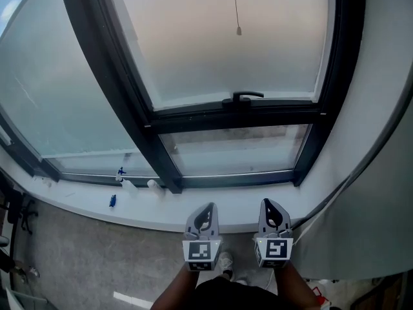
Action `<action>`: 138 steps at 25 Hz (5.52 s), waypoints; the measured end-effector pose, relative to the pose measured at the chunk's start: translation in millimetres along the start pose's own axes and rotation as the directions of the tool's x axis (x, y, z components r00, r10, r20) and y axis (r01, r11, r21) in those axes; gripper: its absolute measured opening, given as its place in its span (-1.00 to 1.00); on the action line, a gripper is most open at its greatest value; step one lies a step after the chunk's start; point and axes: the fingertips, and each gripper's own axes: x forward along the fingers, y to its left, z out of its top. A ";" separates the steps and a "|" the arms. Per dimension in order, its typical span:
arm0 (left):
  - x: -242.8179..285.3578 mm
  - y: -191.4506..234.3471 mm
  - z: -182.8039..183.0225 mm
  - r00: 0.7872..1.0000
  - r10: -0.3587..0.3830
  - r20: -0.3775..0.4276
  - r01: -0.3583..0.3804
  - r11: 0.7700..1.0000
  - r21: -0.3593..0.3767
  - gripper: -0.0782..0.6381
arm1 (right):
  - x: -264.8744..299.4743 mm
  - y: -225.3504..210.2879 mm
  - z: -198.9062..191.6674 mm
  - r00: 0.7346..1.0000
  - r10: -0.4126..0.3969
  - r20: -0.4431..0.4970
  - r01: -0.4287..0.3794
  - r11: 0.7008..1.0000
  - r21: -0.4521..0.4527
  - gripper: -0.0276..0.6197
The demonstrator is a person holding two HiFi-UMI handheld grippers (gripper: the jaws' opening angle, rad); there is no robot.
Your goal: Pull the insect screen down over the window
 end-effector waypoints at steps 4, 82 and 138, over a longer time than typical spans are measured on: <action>17.1 14.9 2.4 1.000 -0.003 -0.010 0.003 1.000 0.021 -0.78 | 22.6 2.6 3.0 1.000 0.005 -0.003 -0.005 1.000 -0.006 -0.91; 311.7 97.3 218.5 0.909 -0.045 0.414 0.028 0.999 0.046 -0.78 | 312.7 -100.7 201.0 0.899 0.038 0.437 -0.014 0.998 -0.058 -0.91; 271.9 177.7 691.9 0.715 0.101 0.692 -0.699 0.099 0.708 0.06 | 326.2 -144.7 644.2 0.694 0.036 0.719 0.677 0.306 -0.669 -0.61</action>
